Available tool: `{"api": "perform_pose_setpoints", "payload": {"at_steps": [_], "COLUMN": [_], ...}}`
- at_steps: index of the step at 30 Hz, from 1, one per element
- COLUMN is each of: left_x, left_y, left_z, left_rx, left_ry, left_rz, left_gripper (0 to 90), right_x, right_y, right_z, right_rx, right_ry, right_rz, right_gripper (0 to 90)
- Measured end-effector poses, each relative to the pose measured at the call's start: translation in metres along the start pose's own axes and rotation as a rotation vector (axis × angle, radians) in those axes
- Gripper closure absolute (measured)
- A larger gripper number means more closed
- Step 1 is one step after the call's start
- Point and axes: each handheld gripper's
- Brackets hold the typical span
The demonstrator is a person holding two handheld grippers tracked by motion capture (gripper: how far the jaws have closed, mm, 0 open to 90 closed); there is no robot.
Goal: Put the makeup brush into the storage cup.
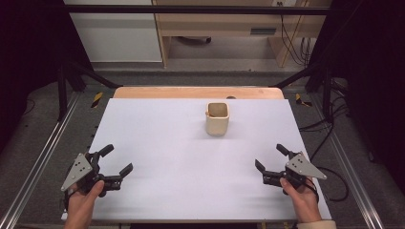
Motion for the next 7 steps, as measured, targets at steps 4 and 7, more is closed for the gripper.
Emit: {"api": "perform_pose_setpoints", "payload": {"at_steps": [4,7], "left_x": [-0.0014,-0.0026], "left_y": [-0.0048,-0.006], "left_z": [0.0018,0.0021], "left_rx": [0.028,0.035], "left_ry": [-0.004,-0.006], "left_rz": [0.037,0.048], "left_gripper": [1.6,1.6], "right_x": [0.0007,0.0], "right_y": [0.0006,0.0018], "right_z": [0.0008,0.0012], "right_rx": [0.023,0.021], "right_ry": [0.017,0.022], "right_rz": [0.009,0.019], "right_gripper": [4.9,4.3]}}
Point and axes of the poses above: each handheld gripper's, and its own axes: y roughly forward along the jaws, z roughly out of its top, x roughly to its right, and after that the axes turned 10 degrees about z, right-handed
